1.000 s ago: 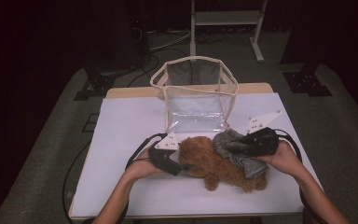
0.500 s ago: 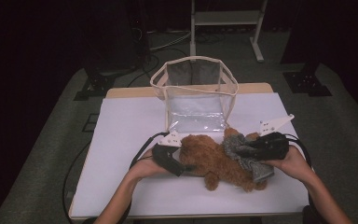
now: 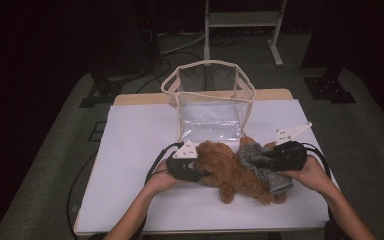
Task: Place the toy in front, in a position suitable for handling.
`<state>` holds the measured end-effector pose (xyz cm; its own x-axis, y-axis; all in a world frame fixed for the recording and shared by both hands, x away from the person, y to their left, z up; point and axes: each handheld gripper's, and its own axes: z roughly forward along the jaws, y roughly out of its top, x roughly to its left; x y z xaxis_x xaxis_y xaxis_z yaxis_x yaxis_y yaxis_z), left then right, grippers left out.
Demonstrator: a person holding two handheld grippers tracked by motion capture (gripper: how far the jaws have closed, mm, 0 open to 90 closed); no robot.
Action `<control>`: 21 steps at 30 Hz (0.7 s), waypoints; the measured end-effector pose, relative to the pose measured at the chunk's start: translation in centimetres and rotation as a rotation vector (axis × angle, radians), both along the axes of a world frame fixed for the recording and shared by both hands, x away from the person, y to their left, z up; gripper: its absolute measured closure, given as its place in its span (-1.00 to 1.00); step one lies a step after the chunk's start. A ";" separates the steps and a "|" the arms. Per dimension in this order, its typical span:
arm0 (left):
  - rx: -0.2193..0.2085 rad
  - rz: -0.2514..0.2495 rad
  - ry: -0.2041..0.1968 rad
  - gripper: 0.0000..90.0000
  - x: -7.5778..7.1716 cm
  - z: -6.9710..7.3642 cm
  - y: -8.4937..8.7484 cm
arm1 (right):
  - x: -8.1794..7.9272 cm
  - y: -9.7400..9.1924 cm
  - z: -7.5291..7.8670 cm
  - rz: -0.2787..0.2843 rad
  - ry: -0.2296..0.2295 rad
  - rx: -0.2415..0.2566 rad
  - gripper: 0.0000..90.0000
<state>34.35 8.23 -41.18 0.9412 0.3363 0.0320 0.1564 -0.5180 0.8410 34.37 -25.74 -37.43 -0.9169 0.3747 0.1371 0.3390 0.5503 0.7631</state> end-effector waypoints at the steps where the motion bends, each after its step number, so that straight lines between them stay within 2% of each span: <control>1: -0.015 0.002 -0.003 0.04 -0.1 0.2 0.1 | 0.1 0.2 0.0 -0.001 0.001 0.007 0.65; 2: -0.015 0.002 -0.003 0.07 -0.1 0.2 0.1 | 0.1 0.4 0.1 0.001 0.003 0.014 0.65; 3: -0.038 -0.002 -0.013 0.09 -0.2 0.9 0.2 | 0.2 0.6 0.1 0.005 0.005 0.019 0.65; 5: -0.034 -0.003 -0.027 0.10 -0.3 1.5 0.1 | 0.3 0.8 0.3 0.006 -0.002 0.018 0.65; 7: -0.031 -0.005 -0.050 0.11 -0.5 2.0 -0.4 | 0.6 2.2 1.0 0.022 -0.028 0.008 0.65; 9: -0.015 -0.002 -0.062 0.11 -0.7 2.3 -0.6 | 0.9 3.2 1.3 0.043 -0.031 0.007 0.65; 12: -0.023 0.006 -0.049 0.12 -0.6 2.5 -0.2 | 1.3 4.8 1.8 0.071 -0.040 0.000 0.66; 15: -0.036 0.006 -0.056 0.12 -0.7 3.1 0.2 | 1.4 5.8 2.4 0.104 -0.028 0.046 0.66; 17: -0.021 0.014 -0.070 0.12 -0.7 3.6 0.3 | 1.4 6.6 3.0 0.115 -0.052 0.029 0.66; 21: -0.041 0.013 -0.062 0.13 -0.6 3.9 0.9 | 1.8 6.5 4.1 0.112 -0.079 -0.001 0.66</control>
